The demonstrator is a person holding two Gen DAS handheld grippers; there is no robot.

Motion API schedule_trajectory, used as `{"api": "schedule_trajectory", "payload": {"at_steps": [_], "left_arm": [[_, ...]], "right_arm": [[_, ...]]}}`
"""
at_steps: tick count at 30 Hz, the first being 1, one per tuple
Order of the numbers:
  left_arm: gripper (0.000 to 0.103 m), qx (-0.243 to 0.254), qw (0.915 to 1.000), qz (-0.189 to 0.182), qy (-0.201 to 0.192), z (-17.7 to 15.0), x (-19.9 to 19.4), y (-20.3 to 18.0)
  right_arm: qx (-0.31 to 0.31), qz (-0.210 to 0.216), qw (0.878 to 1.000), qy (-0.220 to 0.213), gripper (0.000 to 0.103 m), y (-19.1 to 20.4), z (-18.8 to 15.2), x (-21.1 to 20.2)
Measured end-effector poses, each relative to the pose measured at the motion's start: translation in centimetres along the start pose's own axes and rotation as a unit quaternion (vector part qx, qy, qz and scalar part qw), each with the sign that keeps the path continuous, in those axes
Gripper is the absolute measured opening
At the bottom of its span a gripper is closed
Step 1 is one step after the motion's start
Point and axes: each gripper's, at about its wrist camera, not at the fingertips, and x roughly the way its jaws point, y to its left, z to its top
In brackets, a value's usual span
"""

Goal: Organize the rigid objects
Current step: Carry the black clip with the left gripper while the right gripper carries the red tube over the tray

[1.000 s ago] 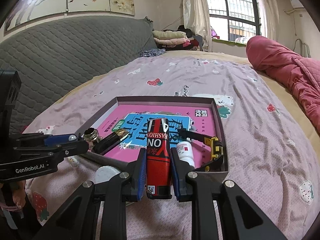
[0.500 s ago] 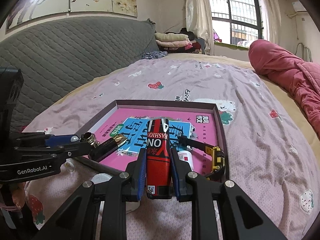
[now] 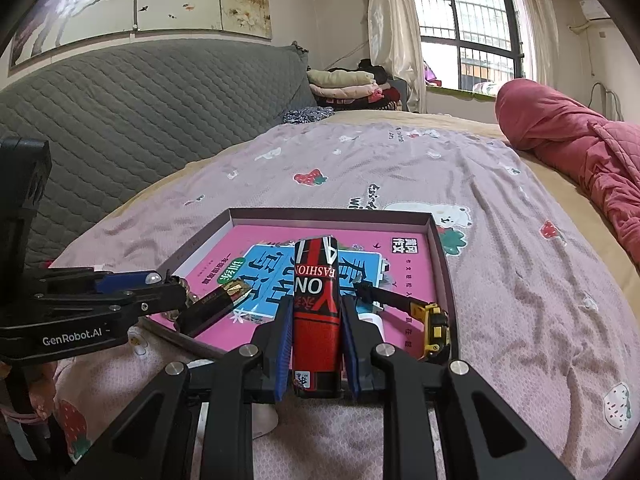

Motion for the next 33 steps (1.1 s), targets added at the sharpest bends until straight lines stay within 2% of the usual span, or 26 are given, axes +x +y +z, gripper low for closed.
{"api": "schedule_trajectory", "payload": {"at_steps": [20,33], "left_arm": [[0.037,0.001,1.0,0.004,-0.005,0.9,1.1,-0.3],[0.037,0.005,1.0,0.004,-0.001,1.3,2.0,-1.0]], "right_arm": [[0.004,0.007,1.0,-0.008,0.023,0.4,0.6,0.8],[0.006,0.007,1.0,0.007,0.023,0.5,0.5,1.7]]}}
